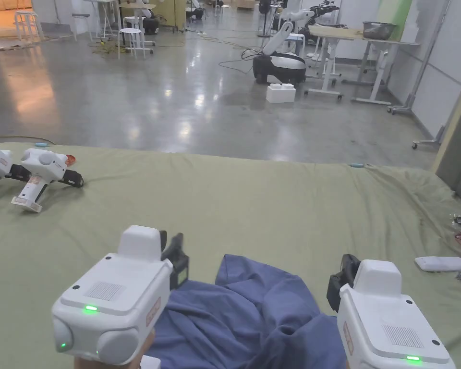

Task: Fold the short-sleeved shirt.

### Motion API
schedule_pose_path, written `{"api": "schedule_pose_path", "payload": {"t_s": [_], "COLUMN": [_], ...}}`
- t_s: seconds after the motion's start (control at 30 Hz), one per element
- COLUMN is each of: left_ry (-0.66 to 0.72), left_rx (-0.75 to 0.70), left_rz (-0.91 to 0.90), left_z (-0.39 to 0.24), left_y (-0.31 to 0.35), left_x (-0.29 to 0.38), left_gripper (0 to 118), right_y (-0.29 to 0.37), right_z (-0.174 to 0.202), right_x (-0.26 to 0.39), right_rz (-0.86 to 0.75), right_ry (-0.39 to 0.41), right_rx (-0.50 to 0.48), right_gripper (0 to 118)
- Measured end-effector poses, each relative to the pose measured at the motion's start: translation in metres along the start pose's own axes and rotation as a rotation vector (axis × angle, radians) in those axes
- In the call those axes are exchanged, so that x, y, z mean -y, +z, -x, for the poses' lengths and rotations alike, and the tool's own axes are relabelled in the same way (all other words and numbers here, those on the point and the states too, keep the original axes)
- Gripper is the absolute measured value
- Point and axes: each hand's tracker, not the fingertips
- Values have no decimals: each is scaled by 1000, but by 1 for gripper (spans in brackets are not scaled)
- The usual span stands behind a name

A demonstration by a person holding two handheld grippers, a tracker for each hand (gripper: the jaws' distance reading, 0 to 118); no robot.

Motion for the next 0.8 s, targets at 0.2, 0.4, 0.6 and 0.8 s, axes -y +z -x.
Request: {"api": "schedule_pose_path", "payload": {"t_s": [0.2,0.4,0.6,0.8], "left_ry": [50,139,109,259], "left_rx": [-123,-153,-183,-113], "left_rz": [-38,166,349,519], "left_z": [26,59,103,146], "left_y": [17,-2,-61,-154], "left_x": [2,41,79,91], "left_gripper": [0,0,0,3], "right_y": [-2,-11,-24,-46], "right_z": [24,27,21,15], "right_x": [-11,-7,12,28], "right_rz": [-62,-17,51,121], "right_ry": [22,14,33,46], "right_rx": [-25,-47,-45,-28], "right_gripper": [0,0,0,0]}}
